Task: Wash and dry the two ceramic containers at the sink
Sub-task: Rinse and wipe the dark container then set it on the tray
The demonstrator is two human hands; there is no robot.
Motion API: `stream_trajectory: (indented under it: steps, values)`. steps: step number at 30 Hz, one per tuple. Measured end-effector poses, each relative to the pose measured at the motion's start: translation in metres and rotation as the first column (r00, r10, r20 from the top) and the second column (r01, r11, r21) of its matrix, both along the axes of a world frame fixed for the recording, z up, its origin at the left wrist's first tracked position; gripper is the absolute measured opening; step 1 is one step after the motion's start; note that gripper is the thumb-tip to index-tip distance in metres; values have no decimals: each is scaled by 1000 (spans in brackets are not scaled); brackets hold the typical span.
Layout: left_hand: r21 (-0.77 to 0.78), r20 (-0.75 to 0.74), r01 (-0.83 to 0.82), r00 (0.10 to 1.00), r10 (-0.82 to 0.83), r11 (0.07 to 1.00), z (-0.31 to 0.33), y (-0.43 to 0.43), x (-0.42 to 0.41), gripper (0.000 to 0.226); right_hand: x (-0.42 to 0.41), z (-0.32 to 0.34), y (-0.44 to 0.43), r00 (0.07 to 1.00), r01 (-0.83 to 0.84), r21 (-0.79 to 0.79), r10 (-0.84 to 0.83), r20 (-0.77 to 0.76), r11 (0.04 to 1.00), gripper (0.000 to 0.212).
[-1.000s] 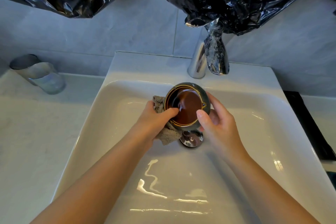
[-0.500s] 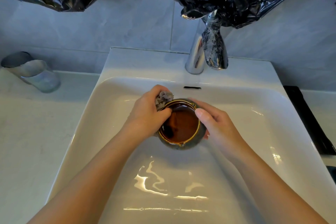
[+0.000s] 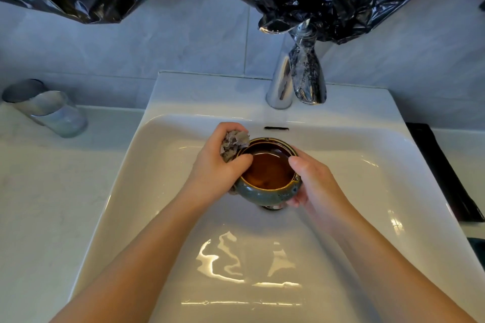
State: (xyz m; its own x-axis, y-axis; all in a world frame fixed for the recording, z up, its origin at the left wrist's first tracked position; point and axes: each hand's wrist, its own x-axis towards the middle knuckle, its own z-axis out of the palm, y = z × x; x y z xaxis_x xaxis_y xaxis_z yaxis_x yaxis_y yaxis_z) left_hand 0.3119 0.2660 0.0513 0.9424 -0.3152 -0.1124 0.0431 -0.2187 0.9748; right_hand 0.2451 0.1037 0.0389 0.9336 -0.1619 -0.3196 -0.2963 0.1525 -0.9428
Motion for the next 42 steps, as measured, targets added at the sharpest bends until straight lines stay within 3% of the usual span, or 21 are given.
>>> stream_trajectory:
  steps: [4,7,12,14,18,23,25,28,31,34,36,39,42]
  values:
    - [3,-139,136,981,-134,991,4,3,7,32,3,-2,-3,972,-29,183,70,-222,983,31]
    - [-15,-238,107,965,-107,994,0,2,9,33,3,-5,-3,961,-25,219,85,-264,975,32]
    - [19,-146,-209,967,210,978,-9,-6,2,30,4,-4,0,984,-15,-76,1,-177,997,28]
    - [-12,-164,-237,959,232,971,-9,-9,-2,30,5,-3,2,987,80,-141,-99,-130,987,26]
    - [-14,-250,-99,964,93,995,-3,-11,-3,23,6,-2,-1,972,142,-6,-141,-186,990,32]
    - [-84,-383,167,905,-186,982,1,-2,2,20,1,2,-7,930,-68,235,146,-336,970,45]
    - [-96,-427,210,874,-231,973,0,0,2,21,0,2,-10,916,-120,262,208,-343,958,50]
    - [-78,-388,50,919,-76,996,-3,-1,4,19,3,-4,-12,928,-142,182,195,-319,973,51]
    - [-26,-282,-200,941,185,979,-7,-7,2,22,3,-6,-11,955,-138,-24,126,-269,990,41]
    - [-68,-264,-297,926,270,953,-7,-11,-4,25,4,-9,-4,989,-17,-136,-3,-147,991,25]
    - [-105,-310,-253,927,210,962,-5,-11,-5,25,5,-7,-3,992,34,-120,-48,-120,992,24]
    - [-144,-369,-125,927,64,982,0,-7,-2,21,5,-3,-7,980,55,56,-43,-193,997,28]
    - [-158,-415,18,906,-83,987,0,1,3,18,6,-4,-10,962,-28,217,85,-258,976,40]
